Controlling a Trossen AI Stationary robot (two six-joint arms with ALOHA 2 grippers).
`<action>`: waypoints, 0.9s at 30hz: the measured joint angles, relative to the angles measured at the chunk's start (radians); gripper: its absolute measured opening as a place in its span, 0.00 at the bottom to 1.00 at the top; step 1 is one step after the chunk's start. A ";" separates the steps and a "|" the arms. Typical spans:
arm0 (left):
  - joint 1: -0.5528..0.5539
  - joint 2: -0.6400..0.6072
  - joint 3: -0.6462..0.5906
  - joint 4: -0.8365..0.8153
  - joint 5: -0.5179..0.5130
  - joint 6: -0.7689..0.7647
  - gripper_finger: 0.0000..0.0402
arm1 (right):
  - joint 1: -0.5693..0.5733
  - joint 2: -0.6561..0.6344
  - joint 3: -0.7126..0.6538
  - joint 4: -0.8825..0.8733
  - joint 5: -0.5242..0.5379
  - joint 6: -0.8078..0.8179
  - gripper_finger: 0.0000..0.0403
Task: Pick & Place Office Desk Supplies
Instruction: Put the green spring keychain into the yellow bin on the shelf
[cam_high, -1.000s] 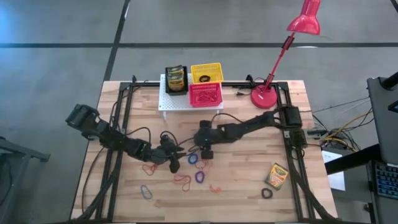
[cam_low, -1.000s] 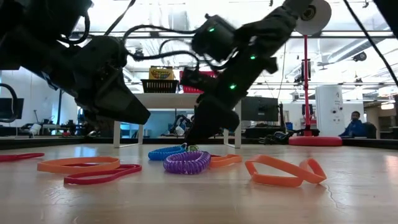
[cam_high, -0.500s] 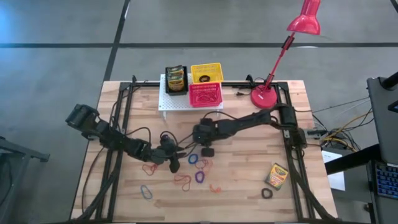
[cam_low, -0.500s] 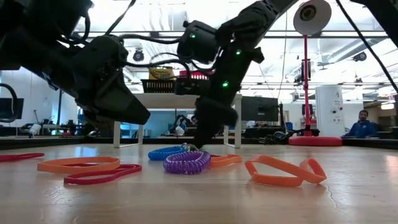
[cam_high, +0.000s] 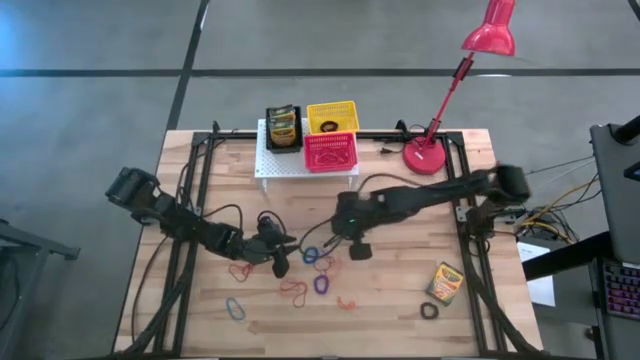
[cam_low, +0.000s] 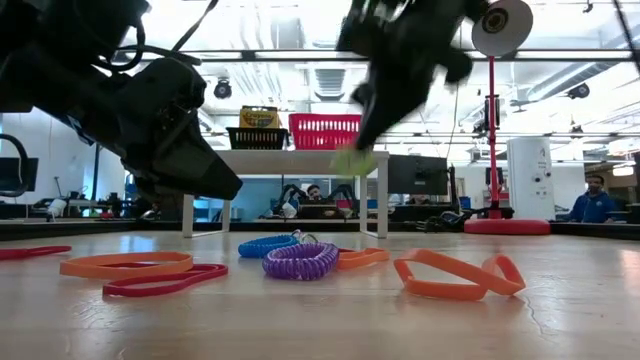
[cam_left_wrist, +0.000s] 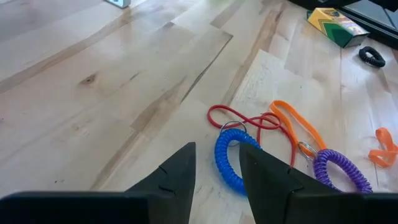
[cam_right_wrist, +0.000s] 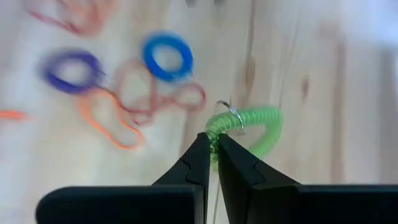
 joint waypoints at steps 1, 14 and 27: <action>0.000 0.000 0.000 0.000 -0.004 0.000 0.33 | 0.001 -0.039 -0.006 0.017 -0.003 -0.010 0.04; 0.000 0.000 0.000 0.005 -0.025 0.000 0.33 | -0.331 -0.240 0.054 0.341 -0.034 0.028 0.04; 0.001 0.000 0.000 0.006 -0.040 0.000 0.33 | -0.717 0.085 0.407 -0.012 -0.199 0.198 0.04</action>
